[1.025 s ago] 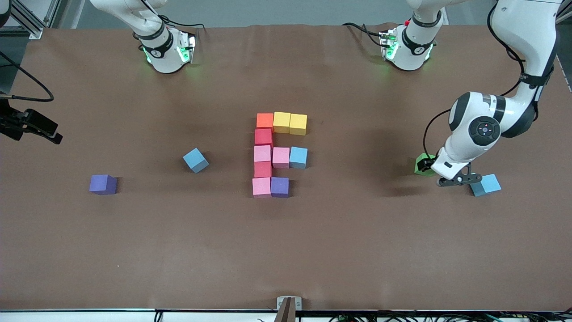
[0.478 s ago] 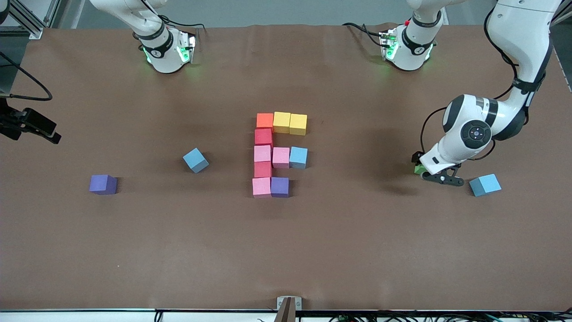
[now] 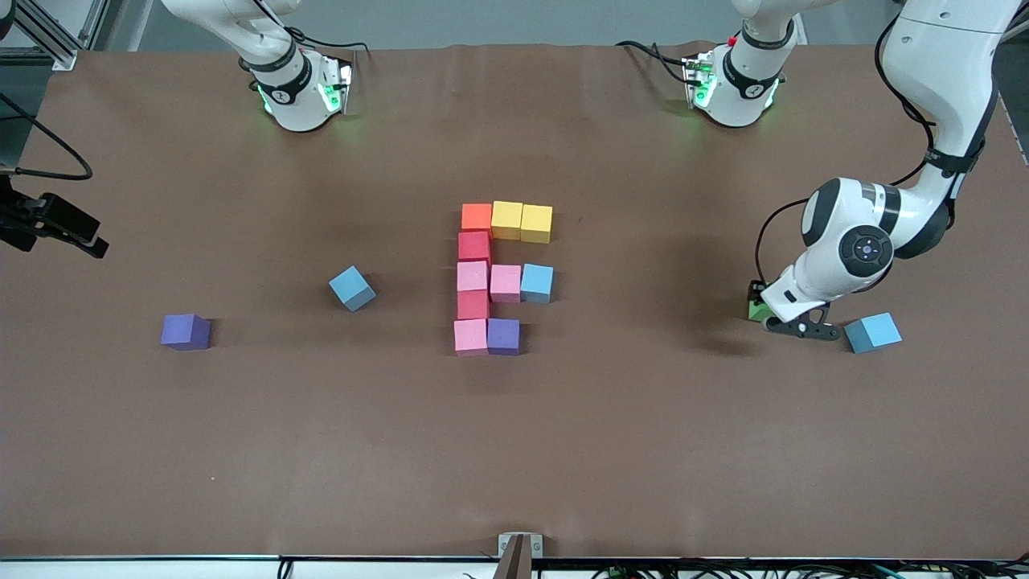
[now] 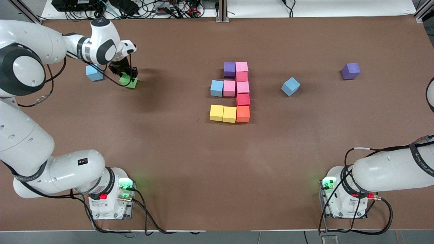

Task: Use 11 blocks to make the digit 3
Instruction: 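Carry the green block to the shape beside purple with the left gripper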

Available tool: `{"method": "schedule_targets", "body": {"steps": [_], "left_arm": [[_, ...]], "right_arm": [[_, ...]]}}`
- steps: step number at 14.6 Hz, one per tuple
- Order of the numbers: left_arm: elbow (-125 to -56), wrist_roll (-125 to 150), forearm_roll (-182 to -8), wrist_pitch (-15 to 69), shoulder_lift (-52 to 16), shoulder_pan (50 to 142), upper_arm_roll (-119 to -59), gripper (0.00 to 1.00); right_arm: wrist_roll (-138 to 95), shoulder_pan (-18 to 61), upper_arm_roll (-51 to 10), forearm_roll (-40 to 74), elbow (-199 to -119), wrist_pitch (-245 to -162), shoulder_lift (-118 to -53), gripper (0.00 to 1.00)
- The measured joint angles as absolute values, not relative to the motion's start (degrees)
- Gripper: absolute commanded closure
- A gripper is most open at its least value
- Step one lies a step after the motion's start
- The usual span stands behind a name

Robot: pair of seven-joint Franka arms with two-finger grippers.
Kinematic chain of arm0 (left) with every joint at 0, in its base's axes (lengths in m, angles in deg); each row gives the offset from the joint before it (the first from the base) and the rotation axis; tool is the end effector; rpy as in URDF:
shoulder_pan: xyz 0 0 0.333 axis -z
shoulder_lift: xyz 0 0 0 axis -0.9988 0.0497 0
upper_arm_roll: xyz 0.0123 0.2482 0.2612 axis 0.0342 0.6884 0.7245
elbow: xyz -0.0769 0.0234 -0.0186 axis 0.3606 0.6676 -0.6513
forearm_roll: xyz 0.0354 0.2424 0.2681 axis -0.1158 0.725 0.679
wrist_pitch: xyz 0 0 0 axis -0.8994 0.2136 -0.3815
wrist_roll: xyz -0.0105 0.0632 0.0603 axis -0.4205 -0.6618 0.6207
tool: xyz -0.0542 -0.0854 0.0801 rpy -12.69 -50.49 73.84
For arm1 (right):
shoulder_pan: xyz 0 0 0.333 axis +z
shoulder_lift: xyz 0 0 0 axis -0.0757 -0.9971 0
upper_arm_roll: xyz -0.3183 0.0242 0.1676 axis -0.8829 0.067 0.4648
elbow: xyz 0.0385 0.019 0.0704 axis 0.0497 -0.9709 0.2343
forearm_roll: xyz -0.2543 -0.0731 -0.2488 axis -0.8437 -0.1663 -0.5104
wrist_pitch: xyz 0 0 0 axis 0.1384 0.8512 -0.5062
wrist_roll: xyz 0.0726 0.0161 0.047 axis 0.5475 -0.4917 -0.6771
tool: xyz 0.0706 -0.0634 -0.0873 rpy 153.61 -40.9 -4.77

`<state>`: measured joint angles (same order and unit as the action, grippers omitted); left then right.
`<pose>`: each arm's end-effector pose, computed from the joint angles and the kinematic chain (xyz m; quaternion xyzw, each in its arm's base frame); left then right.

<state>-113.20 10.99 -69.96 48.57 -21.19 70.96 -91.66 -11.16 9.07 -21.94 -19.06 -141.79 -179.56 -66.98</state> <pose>0.5583 -0.0332 0.2681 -0.9964 0.0710 0.0375 0.0258 0.5584 -0.0122 0.6712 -0.9971 0.0604 -0.0464 0.0071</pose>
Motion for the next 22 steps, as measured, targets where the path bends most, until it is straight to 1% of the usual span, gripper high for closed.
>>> {"method": "schedule_targets", "body": {"steps": [1, 2, 4, 7, 8, 11, 13, 15, 18, 20, 22], "left_arm": [[-111.5, 8.4, -71.2, 48.3, -21.1, 71.1, -92.8, 0.99], [-109.4, 5.2, -72.2, 47.4, -20.7, 71.5, -94.2, 1.00], [-103.4, -5.6, -72.9, 43.4, -18.8, 74.0, -95.9, 1.00], [-92.0, -25.2, -73.0, 36.0, -13.3, 81.2, -96.2, 1.00], [-88.9, -32.3, -73.0, 35.2, -11.2, 83.9, -96.2, 1.00], [-82.4, -48.9, -73.0, 34.4, -6.3, 89.6, -96.2, 0.99], [-79.0, -53.0, -75.1, 33.1, -4.2, 90.5, -96.1, 1.00], [-77.1, -57.3, -77.4, 32.9, -3.1, 90.6, -96.1, 1.00], [-73.3, -71.8, -78.3, 32.9, -1.6, 91.9, -96.1, 1.00], [-72.0, -80.5, -78.3, 33.1, -0.5, 93.4, -96.0, 1.00], [-71.7, -89.3, -78.3, 35.6, 0.8, 95.5, -95.3, 0.99]], "right_arm": [[-11.2, 9.1, -21.9, -19.1, -141.8, -179.6, -67.0, 0.00], [-11.2, 9.1, -21.9, -19.1, -141.8, -179.6, -67.0, 0.00], [-11.2, 9.1, -21.9, -19.1, -141.8, -179.5, -67.0, 0.00], [-11.2, 9.1, -22.1, -19.1, -141.8, -179.5, -67.0, 0.00], [-11.2, 9.1, -22.1, -19.1, -141.8, -179.5, -67.0, 0.00], [-11.2, 8.0, -21.9, -19.1, -141.8, -179.5, -67.0, 0.00], [-11.2, 6.1, -20.5, -19.0, -141.8, -179.5, -67.0, 0.00], [-11.2, 4.8, -19.0, -19.0, -141.8, -179.4, -67.0, 0.00], [-15.0, 3.8, -17.8, -19.0, -141.8, -179.2, -67.0, 0.00], [-17.2, 3.4, -17.6, -19.0, -141.8, -179.0, -67.0, 0.00], [-17.7, 3.4, -17.6, -19.0, -141.8, -178.9, -67.0, 0.00]]}}
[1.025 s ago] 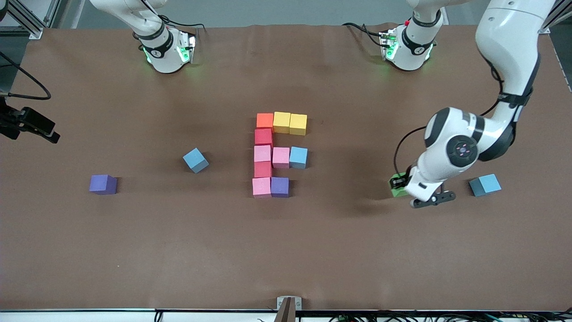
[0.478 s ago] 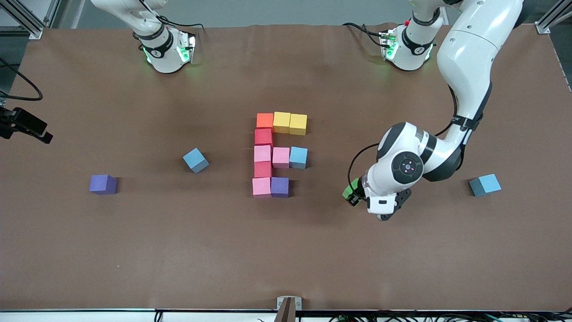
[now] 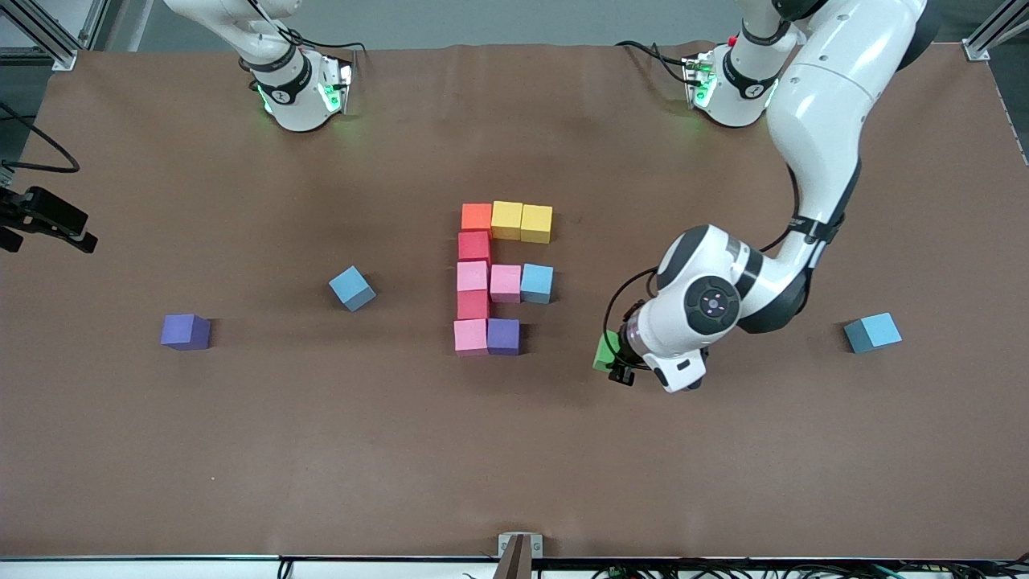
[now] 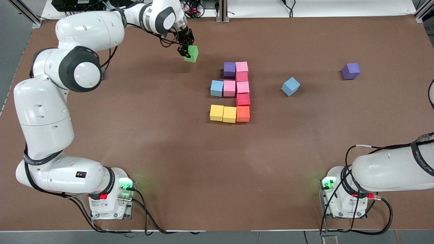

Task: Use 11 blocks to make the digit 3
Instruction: 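Carry the green block to the shape beside purple with the left gripper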

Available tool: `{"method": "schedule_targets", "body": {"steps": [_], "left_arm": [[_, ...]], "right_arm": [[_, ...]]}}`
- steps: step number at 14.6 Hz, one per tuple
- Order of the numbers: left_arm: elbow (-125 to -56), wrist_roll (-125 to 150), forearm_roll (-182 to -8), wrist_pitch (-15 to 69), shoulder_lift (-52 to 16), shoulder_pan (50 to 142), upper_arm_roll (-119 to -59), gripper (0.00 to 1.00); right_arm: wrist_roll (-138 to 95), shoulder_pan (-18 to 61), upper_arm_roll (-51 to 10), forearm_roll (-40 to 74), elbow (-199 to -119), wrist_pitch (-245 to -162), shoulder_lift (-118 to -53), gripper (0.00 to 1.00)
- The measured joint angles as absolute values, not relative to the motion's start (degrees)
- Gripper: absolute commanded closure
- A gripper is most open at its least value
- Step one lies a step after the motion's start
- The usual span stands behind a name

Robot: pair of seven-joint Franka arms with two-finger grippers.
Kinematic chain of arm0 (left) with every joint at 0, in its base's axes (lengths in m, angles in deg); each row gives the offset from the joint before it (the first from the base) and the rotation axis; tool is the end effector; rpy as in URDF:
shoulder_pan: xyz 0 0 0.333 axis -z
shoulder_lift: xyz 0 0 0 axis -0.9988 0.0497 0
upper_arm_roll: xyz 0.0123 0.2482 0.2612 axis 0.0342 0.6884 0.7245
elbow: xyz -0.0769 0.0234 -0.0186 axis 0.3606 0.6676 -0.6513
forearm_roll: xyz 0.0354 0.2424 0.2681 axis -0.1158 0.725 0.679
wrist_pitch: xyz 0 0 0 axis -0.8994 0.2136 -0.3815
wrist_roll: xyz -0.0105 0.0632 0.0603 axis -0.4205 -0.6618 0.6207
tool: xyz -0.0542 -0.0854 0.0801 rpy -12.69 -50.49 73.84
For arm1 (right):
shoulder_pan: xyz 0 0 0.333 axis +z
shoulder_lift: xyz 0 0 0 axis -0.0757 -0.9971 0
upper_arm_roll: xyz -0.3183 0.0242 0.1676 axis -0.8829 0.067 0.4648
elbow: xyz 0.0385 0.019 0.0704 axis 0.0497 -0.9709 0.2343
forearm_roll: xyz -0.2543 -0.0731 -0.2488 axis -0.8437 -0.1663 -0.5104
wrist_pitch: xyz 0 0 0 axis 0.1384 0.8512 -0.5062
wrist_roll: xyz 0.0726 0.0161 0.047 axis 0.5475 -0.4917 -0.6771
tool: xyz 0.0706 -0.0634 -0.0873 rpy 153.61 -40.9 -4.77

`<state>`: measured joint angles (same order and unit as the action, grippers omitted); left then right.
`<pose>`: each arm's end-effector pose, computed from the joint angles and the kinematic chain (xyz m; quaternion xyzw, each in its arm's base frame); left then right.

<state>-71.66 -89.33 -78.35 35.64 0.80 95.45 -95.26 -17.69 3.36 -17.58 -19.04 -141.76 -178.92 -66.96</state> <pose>0.6609 -0.3275 0.3007 0.7738 0.6265 -0.0719 0.0594 0.5565 -0.0274 0.6703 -0.9990 0.0155 -0.0415 0.0074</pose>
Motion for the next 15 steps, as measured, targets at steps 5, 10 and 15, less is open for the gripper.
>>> {"method": "schedule_targets", "body": {"steps": [5, 10, 15], "left_arm": [[-71.4, -104.2, -78.3, 41.1, 3.9, 100.7, -91.8, 0.99], [-68.7, -115.5, -78.4, 41.4, 5.4, 113.9, -82.3, 0.99], [-68.2, -118.0, -78.4, 41.4, 6.4, 116.0, -81.7, 0.99]], "right_arm": [[-16.1, 3.2, -17.6, -19.0, -141.8, -178.8, -67.0, 0.00], [-15.8, 3.2, -17.1, -19.0, -141.8, -178.4, -66.9, 0.00], [-15.8, 3.2, -17.3, -19.0, -142.6, -178.4, -66.9, 0.00]]}}
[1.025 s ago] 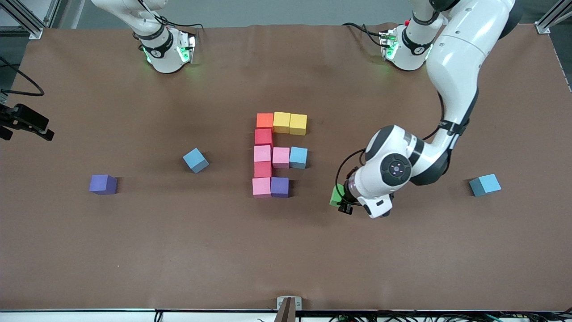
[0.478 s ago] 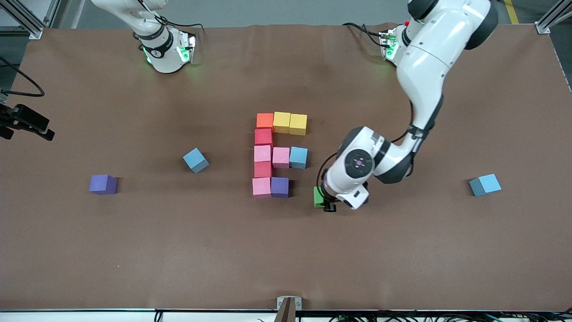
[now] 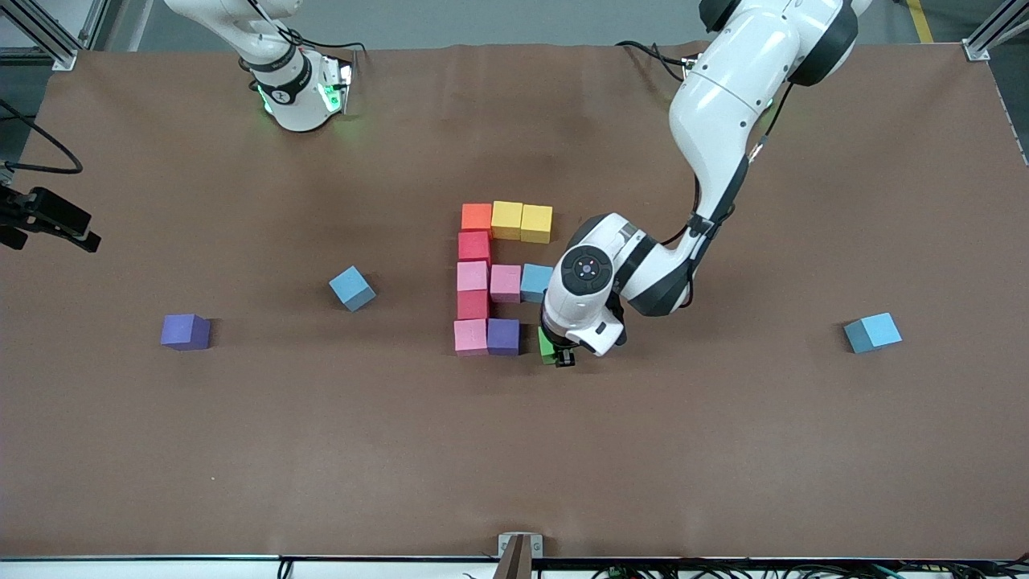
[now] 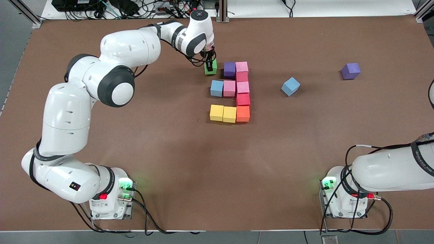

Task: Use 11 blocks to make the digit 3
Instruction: 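Carry the green block to the shape beside purple with the left gripper, then lower the green block below light blue and open the left gripper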

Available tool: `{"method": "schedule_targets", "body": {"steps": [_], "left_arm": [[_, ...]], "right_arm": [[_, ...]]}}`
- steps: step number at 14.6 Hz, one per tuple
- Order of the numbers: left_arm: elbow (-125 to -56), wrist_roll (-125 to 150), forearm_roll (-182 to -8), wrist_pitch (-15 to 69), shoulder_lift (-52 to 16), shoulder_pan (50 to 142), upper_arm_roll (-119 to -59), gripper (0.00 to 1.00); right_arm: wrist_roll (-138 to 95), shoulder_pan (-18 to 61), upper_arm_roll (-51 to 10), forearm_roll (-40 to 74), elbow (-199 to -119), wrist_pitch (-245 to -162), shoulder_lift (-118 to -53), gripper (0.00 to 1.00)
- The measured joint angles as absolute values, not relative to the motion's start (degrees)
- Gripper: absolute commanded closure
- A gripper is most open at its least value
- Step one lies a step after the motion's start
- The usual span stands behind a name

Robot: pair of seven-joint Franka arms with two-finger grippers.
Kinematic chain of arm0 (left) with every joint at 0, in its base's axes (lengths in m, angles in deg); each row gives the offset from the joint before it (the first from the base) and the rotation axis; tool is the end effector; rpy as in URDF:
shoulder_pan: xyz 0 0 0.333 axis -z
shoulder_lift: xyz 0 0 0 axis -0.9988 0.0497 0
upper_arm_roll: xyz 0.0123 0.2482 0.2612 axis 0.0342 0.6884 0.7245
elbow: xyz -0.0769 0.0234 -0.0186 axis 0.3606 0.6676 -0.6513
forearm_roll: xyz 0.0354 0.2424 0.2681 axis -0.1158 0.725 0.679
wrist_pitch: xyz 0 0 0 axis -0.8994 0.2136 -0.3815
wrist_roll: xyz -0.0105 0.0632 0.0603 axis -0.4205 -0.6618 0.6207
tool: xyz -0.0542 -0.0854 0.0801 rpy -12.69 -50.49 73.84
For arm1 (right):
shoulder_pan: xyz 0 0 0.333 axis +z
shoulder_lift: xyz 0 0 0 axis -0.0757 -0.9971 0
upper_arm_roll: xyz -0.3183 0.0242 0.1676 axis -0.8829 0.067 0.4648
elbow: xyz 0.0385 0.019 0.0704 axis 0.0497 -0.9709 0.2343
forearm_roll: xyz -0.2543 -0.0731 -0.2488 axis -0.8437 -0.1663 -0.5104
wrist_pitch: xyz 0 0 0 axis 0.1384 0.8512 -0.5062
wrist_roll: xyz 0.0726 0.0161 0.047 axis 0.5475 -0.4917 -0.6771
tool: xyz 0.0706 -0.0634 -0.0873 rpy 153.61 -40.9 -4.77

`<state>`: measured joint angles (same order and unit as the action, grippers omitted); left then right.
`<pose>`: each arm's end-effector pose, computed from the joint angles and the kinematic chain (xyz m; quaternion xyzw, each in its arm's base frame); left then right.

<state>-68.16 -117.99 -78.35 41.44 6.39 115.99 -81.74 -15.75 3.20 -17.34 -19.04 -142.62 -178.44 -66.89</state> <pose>0.6088 -0.4503 0.2366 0.6661 0.7447 -0.0165 0.0393 0.5548 -0.0267 0.6635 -0.9990 0.0318 -0.0303 0.0085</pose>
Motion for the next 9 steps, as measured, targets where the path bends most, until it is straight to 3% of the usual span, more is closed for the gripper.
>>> {"method": "schedule_targets", "body": {"steps": [5, 9], "left_arm": [[-67.9, -118.4, -78.4, 41.4, 6.5, 117.3, -81.8, 0.98], [-67.7, -118.4, -78.5, 41.5, 6.7, 117.6, -81.9, 0.97]], "right_arm": [[-15.8, 3.2, -17.2, -19.0, -145.1, -178.9, -65.9, 0.00], [-15.9, 3.2, -17.1, -19.0, -152.6, -182.1, -60.3, 0.00]]}}
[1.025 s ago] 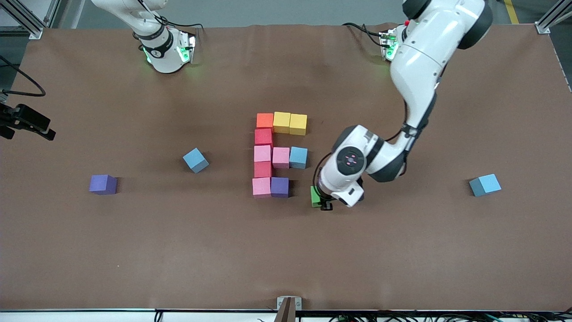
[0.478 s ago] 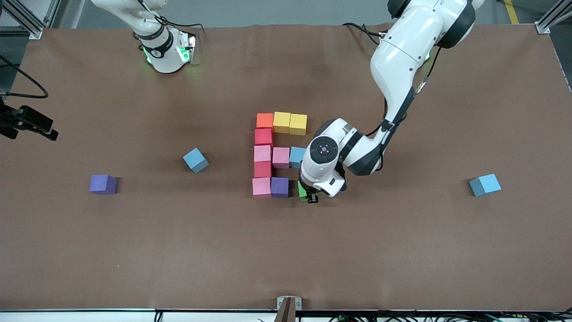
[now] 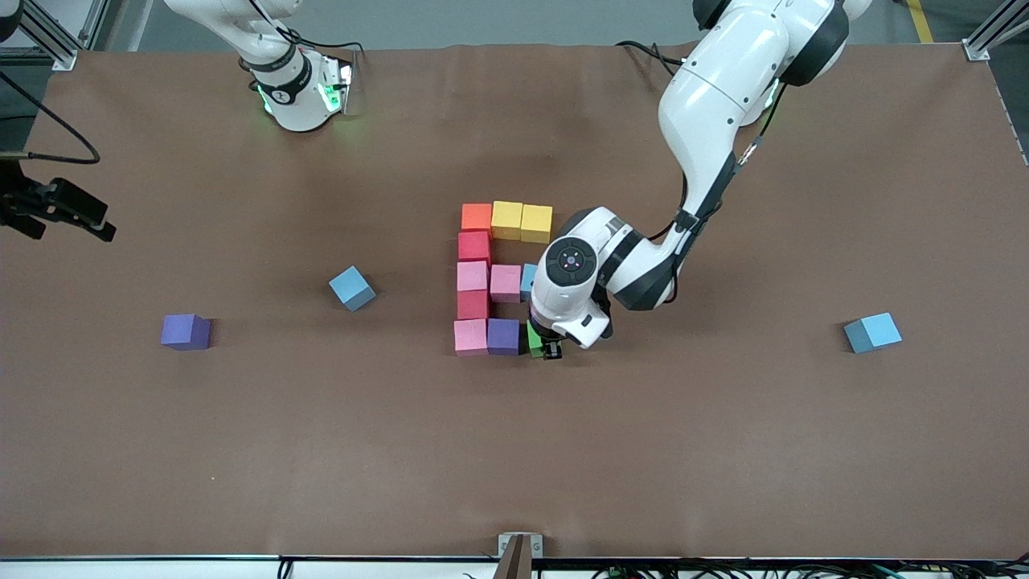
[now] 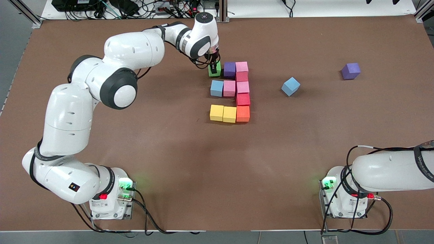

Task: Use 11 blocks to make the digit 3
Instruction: 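Lower the green block below light blue and open the left gripper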

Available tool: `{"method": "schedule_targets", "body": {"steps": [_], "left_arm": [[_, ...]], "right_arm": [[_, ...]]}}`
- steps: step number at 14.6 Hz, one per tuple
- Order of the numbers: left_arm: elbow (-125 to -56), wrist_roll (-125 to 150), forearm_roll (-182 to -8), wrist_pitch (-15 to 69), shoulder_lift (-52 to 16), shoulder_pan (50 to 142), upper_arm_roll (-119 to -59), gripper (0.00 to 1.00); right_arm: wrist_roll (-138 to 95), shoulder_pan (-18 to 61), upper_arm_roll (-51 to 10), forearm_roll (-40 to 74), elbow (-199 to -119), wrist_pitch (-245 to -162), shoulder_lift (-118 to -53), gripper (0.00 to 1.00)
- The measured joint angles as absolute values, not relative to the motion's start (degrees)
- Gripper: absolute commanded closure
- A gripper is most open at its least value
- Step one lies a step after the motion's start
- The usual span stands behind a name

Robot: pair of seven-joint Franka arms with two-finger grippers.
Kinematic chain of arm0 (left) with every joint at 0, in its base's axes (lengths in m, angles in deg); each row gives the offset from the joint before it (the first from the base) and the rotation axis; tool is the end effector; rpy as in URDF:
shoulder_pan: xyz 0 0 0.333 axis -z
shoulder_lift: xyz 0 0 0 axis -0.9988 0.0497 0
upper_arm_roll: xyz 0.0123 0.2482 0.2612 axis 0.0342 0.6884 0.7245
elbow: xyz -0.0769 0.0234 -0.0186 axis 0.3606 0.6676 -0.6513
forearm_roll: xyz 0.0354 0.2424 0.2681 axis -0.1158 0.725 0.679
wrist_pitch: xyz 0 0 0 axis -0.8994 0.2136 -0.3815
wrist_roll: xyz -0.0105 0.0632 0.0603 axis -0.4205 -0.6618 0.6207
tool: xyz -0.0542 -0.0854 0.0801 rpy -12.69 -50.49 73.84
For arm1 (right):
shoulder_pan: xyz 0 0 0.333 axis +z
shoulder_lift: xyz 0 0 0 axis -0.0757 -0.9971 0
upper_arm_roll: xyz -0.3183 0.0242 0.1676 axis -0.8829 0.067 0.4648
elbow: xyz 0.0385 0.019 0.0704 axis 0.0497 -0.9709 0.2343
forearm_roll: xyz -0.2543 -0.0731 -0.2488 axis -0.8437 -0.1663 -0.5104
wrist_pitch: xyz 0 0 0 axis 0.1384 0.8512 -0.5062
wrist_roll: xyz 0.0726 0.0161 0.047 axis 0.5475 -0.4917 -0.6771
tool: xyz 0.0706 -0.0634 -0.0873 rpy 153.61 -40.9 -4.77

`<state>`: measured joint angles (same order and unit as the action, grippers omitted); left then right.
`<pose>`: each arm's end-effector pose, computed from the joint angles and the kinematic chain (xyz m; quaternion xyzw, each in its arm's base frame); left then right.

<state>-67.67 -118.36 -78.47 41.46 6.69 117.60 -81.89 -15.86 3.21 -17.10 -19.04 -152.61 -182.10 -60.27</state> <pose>0.5967 -0.4692 0.2365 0.6737 0.7377 -0.0192 0.0410 0.5195 -0.0239 0.6537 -0.9990 0.0294 -0.0328 0.0104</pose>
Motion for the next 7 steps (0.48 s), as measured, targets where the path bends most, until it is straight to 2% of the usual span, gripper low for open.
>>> {"method": "schedule_targets", "body": {"steps": [7], "left_arm": [[-66.9, -118.4, -78.6, 42.8, 7.7, 118.1, -82.0, 0.89]], "right_arm": [[-16.0, 3.2, -16.6, -19.0, -154.1, -182.1, -58.6, 0.00]]}}
